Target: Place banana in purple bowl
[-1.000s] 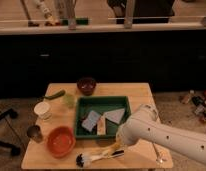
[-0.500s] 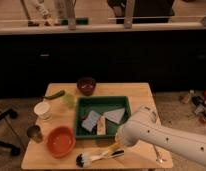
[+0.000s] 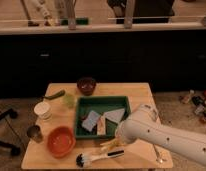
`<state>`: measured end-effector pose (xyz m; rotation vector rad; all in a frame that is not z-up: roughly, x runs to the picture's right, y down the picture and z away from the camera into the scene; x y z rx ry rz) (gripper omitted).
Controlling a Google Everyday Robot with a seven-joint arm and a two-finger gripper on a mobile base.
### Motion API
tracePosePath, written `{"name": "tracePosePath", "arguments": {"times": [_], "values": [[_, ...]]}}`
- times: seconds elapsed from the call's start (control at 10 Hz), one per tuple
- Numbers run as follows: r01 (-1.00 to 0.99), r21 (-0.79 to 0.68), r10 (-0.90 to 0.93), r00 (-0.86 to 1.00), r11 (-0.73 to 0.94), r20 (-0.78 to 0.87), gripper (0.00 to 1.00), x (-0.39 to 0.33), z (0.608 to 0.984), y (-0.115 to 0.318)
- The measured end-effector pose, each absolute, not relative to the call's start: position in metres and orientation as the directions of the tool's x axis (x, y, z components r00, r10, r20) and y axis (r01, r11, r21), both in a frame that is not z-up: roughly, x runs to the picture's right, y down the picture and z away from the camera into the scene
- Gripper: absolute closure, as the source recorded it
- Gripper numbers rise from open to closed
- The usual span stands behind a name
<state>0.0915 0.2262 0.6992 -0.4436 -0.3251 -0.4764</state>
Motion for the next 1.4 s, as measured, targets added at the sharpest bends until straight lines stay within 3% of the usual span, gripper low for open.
{"name": "tracePosePath", "arguments": {"times": [1.4], "values": [[0.372,-0.244,-0.28,0.898,0.896,0.338,1.0,0.084,0.779,0.088]]}}
